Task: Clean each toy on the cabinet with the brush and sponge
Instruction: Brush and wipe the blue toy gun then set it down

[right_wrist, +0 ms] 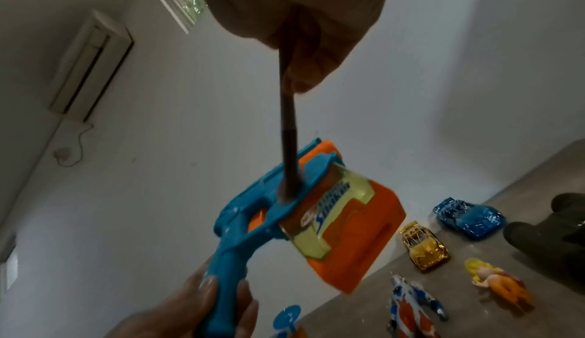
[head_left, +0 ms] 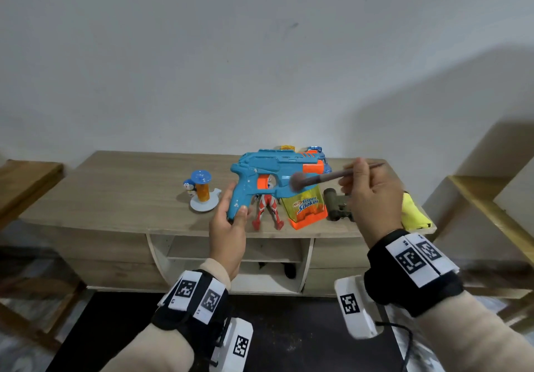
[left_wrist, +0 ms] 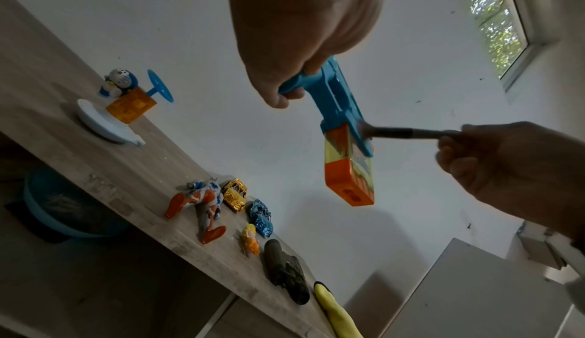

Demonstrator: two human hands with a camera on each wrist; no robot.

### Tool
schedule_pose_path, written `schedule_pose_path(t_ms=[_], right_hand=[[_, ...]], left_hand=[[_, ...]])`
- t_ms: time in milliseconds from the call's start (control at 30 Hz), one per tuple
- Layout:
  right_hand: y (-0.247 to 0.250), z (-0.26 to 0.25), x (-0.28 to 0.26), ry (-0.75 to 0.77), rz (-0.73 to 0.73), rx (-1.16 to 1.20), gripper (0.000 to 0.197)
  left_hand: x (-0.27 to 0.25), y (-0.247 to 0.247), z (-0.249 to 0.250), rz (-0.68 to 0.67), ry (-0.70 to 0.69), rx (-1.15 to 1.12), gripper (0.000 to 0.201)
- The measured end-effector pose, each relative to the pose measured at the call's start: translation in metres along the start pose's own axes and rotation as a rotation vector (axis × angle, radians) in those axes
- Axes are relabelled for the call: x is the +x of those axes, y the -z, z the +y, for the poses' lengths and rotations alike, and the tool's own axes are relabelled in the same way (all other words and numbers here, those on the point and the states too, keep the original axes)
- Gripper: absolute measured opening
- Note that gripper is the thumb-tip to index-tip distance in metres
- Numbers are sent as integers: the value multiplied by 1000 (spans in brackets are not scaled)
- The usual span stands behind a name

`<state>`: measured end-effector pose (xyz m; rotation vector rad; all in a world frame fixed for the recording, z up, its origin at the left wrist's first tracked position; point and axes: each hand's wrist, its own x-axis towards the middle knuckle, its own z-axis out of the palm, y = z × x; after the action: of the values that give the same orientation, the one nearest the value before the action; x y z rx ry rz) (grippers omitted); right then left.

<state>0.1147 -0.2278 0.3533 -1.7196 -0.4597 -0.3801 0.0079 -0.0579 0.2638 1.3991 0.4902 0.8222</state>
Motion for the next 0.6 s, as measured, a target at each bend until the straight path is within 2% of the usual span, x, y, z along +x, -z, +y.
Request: schedule_pose_path(t_ms=[67, 100, 133, 200, 300, 367, 400, 433, 533, 567, 600], right_hand=[[-7, -6, -11, -48, -220, 95, 26], [-8, -9, -15, -55, -272, 167, 25], [-9, -12, -16, -52, -262, 232, 25], [-5, -17, -13, -14, -127, 307, 27], [2, -11, 3, 48, 123, 231, 27], [4, -4, 9, 57, 207, 138, 24], [3, -2, 9, 54, 200, 101, 24], [1, -1, 7, 43, 142, 71, 25], [-12, -10, -8, -22, -255, 91, 25], [-15, -14, -13, -5, -317, 145, 24], [-16, -18, -17, 23, -305, 198, 24]], left_hand=[[0, -1, 0, -7, 1, -1, 53], [0, -1, 0, -12, -2, 0, 54], [0, -2, 2, -17, -4, 2, 54], [1, -1, 3, -15, 1, -5, 51], [1, 1, 4, -14, 9, -16, 49], [1, 3, 5, -20, 15, -29, 49], [1, 2, 5, -21, 18, -26, 49], [1, 2, 4, -23, 21, -18, 49], [1, -2, 3, -26, 39, -8, 50], [1, -3, 3, -26, 44, -4, 50], [1, -3, 4, -27, 47, -2, 50]])
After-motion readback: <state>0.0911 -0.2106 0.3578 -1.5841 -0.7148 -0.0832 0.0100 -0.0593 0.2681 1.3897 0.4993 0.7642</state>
